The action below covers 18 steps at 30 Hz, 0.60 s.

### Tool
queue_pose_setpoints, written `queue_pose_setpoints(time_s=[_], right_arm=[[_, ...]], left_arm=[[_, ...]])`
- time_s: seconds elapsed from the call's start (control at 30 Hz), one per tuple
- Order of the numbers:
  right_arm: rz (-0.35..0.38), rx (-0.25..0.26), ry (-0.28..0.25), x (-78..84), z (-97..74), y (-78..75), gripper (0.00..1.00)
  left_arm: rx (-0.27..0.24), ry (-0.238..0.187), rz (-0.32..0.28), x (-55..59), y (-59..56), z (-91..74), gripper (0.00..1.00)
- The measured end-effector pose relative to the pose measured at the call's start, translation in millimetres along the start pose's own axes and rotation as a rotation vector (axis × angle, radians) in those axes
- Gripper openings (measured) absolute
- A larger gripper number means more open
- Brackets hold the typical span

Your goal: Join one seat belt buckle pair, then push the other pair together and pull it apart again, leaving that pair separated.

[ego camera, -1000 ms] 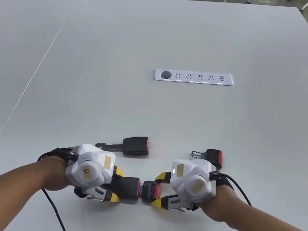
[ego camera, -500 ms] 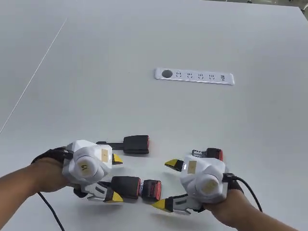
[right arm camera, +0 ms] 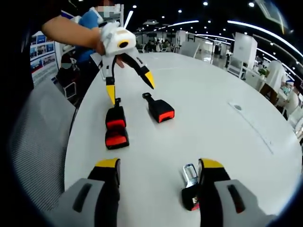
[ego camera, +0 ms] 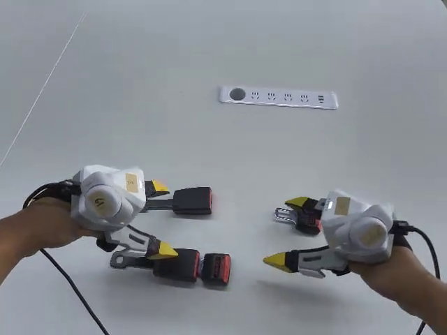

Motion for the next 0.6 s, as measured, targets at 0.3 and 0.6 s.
queue_pose_setpoints(time_s=[0.3,0.6], right_arm=[[0.033,0.016,0.067,25.1,-15.6,-35.7,0.71],[0.043,-0.025,0.137,45.4,-10.9,-49.2,0.7]], left_arm=[[0.015,0.023,0.021,-4.6,25.4,14.8,0.7],[0.053,0.073,0.022,8.7,41.8,37.9,0.67]])
Point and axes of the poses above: the centre of the closed fingertips' face, and the gripper's own axes: z roughly forward along the fingers, y roughly to its left, x roughly out of its underside, the point moved 6 cm from there along -z, roughly backward along the fingers, and after that the axes turned 6 degrees about -y, right-handed, at the moved point
